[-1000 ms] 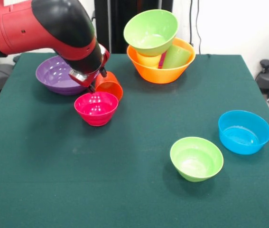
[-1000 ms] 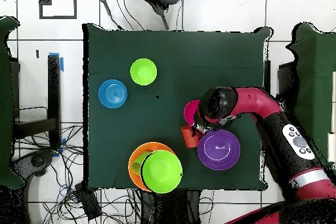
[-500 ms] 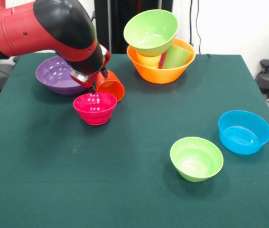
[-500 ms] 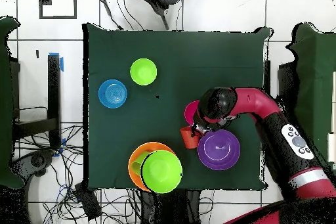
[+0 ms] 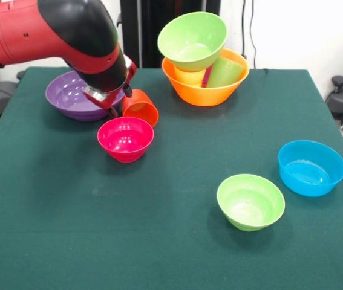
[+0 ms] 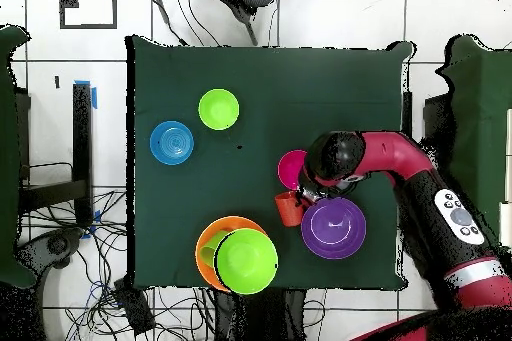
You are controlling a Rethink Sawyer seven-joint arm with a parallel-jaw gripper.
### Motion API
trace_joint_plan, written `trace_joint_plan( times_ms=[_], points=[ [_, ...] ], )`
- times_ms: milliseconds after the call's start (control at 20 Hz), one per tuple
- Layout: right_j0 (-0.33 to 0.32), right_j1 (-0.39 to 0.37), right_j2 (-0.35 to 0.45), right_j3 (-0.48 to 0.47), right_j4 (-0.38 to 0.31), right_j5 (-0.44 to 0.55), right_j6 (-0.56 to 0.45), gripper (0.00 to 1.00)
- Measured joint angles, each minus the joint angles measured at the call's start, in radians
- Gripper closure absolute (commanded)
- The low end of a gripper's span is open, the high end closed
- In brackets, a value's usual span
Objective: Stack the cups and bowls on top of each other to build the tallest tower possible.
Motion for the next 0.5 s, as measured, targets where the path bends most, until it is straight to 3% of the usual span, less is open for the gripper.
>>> trace_joint_plan(
  times_ms=[500],
  points=[
    [-0.012,-0.024,0.005,0.000,0.012,-0.043,0.000,0.00]
  ],
)
